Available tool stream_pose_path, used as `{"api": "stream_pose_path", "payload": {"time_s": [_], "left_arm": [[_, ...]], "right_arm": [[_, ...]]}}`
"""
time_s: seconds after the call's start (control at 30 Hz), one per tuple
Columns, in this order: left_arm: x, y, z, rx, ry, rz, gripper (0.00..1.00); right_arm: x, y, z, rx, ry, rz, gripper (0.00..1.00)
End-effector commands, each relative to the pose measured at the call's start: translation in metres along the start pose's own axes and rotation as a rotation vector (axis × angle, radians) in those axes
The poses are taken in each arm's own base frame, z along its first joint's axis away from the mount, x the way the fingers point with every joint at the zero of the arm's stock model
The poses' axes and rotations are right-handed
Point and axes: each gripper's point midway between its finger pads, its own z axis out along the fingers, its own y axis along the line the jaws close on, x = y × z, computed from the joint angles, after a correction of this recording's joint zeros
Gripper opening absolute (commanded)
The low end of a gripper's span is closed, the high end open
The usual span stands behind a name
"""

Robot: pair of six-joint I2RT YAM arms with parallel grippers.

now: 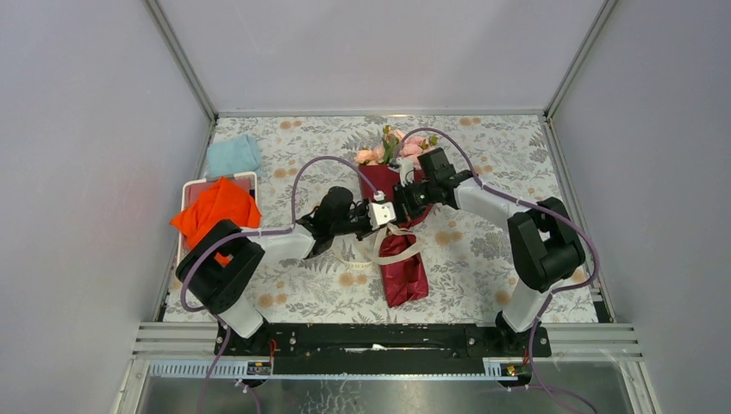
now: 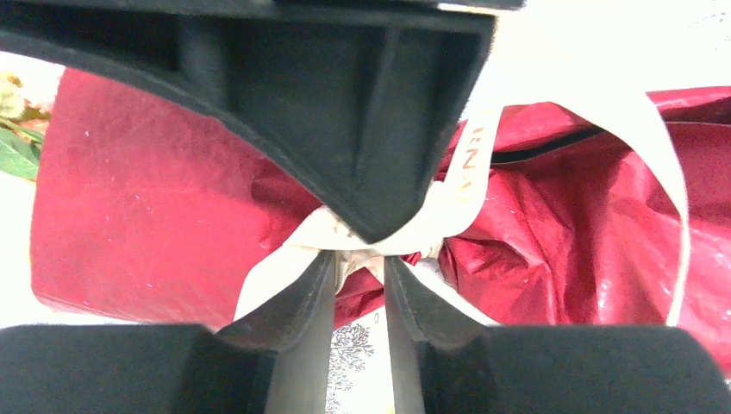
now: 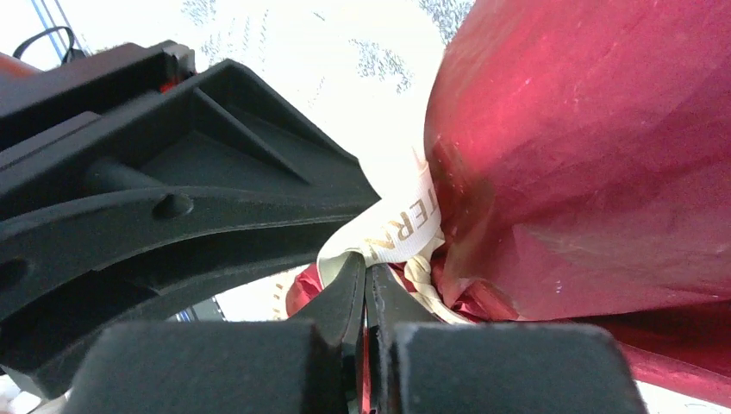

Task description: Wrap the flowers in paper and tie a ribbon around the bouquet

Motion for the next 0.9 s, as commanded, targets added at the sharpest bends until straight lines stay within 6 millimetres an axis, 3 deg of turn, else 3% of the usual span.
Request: {"api": "stream_pose_path", "payload": {"time_s": [0.0,0.27,0.37,0.53,0.67,0.73,0.87], "left_arm": [[-0.018,-0.001,-0.012,0.019,-0.055,0.157,0.36],[-0.011,-0.013,-0.04,0.171,0.029,0.377,0.37],[-0.018,-0.014,-0.043,0.204,0.005,0.463,0.38],[-0.037,0.001,-0.033,0.173,-0.042,0.47,0.39],[-0.057,0.006,-0.026,0.158,-0.125,0.528,0.5],[-0.054,0.0,-0.02,0.184,-0.136,0.651,0.53],[-0.053,0.011,-0.009,0.14,-0.135,0.747,0.53]], "right_arm": [[-0.022,0.015,-0.018,0.01,-0.069,-0.092,0.0],[-0.014,0.007,-0.019,0.044,-0.009,-0.073,0.01],[-0.013,0.005,-0.019,0.047,0.009,-0.067,0.02],[-0.012,0.006,-0.021,0.052,0.01,-0.067,0.04],[-0.009,0.006,-0.02,0.05,0.017,-0.06,0.05],[-0.006,0.006,-0.02,0.047,0.024,-0.057,0.06],[-0.006,0.006,-0.019,0.045,0.027,-0.058,0.07]]}}
